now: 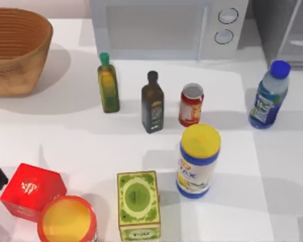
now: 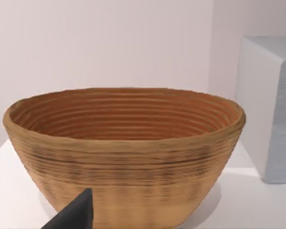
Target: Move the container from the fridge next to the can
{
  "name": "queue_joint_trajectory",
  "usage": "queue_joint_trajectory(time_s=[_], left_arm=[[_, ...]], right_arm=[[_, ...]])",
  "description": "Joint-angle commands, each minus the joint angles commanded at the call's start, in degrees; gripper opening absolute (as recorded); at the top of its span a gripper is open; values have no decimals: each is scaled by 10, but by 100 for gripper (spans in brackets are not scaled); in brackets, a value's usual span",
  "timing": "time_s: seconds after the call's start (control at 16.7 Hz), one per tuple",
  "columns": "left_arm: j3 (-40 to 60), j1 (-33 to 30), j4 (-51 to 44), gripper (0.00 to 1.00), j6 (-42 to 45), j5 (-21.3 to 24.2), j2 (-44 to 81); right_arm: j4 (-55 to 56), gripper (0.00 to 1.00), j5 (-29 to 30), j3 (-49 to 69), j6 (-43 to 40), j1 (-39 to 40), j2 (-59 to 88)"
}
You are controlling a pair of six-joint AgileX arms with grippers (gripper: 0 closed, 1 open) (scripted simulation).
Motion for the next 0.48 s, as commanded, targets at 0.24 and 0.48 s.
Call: queue_joint_trajectory(time_s=[0.24, 0.48], left_arm=[[0, 0, 0, 100, 0, 0, 0], [0, 0, 0, 100, 0, 0, 0]], right_arm=[[-149, 100, 0, 65, -1, -1, -79], [-206, 100, -1, 94, -2, -1, -114]])
